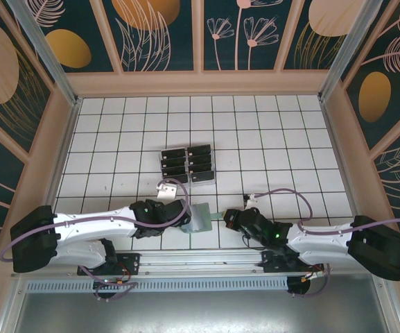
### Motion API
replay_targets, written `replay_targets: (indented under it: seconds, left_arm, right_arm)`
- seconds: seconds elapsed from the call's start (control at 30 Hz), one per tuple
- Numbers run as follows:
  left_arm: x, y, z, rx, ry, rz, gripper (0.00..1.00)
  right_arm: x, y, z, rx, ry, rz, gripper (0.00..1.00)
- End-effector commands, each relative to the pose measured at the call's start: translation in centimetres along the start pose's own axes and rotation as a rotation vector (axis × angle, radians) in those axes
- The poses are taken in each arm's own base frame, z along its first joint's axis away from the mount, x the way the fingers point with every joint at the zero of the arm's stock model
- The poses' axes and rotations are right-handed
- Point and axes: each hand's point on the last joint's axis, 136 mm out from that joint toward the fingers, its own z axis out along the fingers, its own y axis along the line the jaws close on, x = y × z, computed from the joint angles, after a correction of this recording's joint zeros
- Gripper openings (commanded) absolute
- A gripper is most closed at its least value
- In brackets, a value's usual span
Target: Put the credit cards into the card holder
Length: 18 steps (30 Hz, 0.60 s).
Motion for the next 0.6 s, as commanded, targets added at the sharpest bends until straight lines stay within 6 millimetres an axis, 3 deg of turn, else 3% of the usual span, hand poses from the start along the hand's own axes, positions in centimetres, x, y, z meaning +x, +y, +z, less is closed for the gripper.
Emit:
replay_targets:
  seconds: [0.0,0.3,0.57]
  left_arm:
    - [-0.5,0.9,-0.5,-0.028,-0.038,-0.020,0.89]
    - [-0.2,1.4,-0.4,-0.044,-0.033,-0.022,0.90]
    - [0.6,3.5,-0.5,-0.094,-0.039,-0.086,0.87]
  right_arm:
    - [-0.3,-1.5,0.0,0.043,-0.033,0.008,0.00]
    - [-0.3,-1.5,-0.1,0.042,-0.034,0.008,0.00]
    - [-0.2,-1.7,-0.1,0.045,-0.034,0.011,0.00]
